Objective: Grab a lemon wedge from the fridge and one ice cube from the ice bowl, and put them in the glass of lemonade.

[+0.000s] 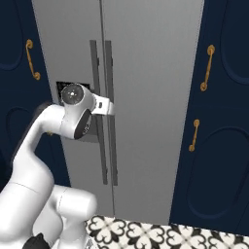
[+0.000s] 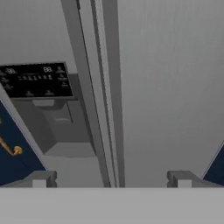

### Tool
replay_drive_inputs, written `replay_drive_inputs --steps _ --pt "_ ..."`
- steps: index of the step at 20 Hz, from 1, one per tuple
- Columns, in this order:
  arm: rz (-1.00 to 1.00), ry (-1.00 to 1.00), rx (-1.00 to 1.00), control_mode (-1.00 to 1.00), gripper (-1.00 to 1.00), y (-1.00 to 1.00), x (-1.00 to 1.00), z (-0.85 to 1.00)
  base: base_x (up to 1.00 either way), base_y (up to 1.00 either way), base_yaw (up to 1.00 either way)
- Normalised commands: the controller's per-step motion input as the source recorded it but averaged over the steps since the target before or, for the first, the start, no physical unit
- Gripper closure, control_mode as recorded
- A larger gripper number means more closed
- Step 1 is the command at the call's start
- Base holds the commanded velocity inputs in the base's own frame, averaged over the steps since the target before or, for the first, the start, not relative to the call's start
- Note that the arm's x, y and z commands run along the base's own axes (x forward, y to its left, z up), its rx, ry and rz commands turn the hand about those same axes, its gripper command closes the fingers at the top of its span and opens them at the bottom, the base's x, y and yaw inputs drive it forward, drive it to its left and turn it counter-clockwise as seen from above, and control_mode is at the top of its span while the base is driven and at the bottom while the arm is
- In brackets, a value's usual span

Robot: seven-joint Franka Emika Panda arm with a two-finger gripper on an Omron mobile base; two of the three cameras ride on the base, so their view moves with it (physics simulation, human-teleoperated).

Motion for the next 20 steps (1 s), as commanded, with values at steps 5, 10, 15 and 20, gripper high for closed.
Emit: replay_drive_inputs --steps 5,10,15,20 --pt "-0.06 0.0 0.0 -1.0 -1.0 0.0 0.48 0.03 0.0 0.0 0.0" --pt "-0.01 0.0 0.0 -1.0 -1.0 0.02 0.45 0.01 0.0 0.0 0.0" --pt "0.0 0.0 0.0 -1.0 -1.0 0.01 0.57 0.0 0.0 0.0 0.0" --pt "0.0 0.0 0.0 -1.0 -1.0 0.0 0.62 0.0 0.0 0.0 0.0"
